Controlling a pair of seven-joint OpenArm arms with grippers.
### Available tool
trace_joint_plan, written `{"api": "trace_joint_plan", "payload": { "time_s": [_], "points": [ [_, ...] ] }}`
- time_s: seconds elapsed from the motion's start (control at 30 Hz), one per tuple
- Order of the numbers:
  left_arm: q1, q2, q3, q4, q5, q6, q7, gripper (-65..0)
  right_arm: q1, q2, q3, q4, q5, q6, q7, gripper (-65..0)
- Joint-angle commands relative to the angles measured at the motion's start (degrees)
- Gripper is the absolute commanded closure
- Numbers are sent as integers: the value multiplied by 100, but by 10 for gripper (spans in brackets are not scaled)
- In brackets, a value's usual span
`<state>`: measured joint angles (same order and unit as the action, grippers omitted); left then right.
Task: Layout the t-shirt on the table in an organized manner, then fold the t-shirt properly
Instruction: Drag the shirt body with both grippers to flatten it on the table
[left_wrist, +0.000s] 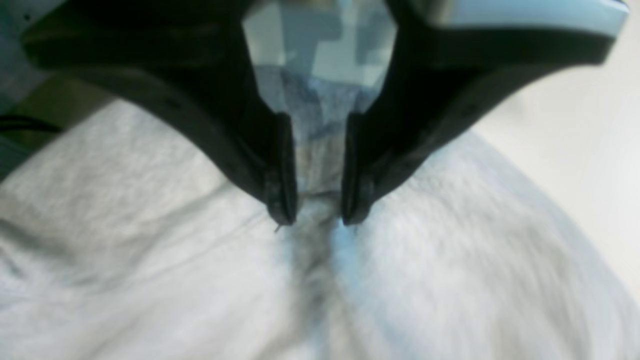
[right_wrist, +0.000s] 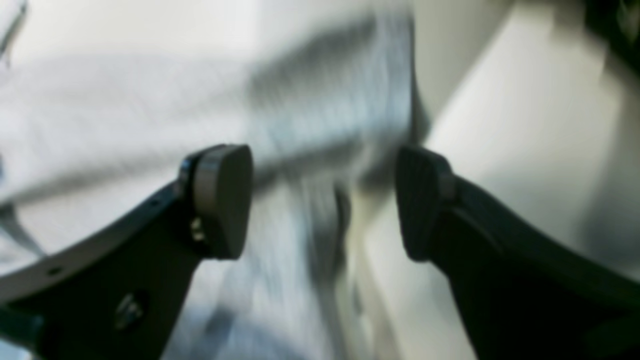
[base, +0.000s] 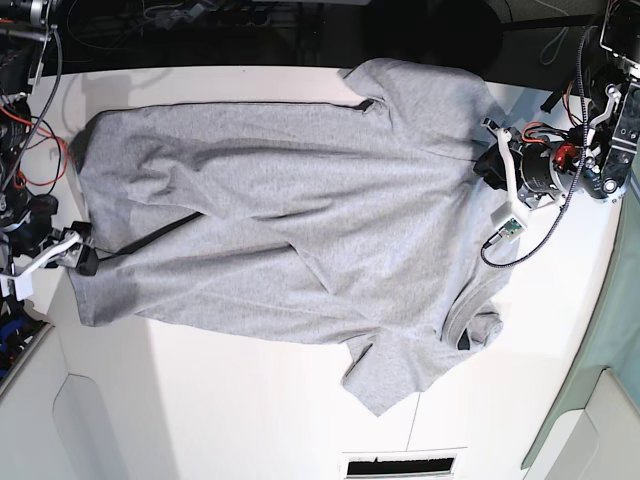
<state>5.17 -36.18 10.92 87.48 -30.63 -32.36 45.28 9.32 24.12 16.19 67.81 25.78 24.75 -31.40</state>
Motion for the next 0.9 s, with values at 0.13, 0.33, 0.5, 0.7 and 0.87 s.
{"api": "trace_joint_plan", "payload": {
  "time_s": [0.13, 0.33, 0.5, 0.7, 0.87],
  "points": [
    [-131, -81, -33, 1093, -168, -39, -170, -194, -461, 127, 184, 96, 199, 57, 111, -439],
    [-136, -81, -33, 632, 354, 382, -564, -194, -955, 125, 1049, 133, 1088, 514, -343, -439],
    [-133, -59, -33, -177, 560, 470, -933, -194, -1357, 125, 1311, 131, 1248, 577, -575, -439],
    [-197, 116, -33, -763, 564, 468, -933, -194, -1781, -151, 1292, 127, 1670, 769, -577, -438],
    [-199, 304, -33, -767, 568, 463, -887, -194, -1768, -553, 1274, 127, 1694, 855, -573, -436]
  ]
}}
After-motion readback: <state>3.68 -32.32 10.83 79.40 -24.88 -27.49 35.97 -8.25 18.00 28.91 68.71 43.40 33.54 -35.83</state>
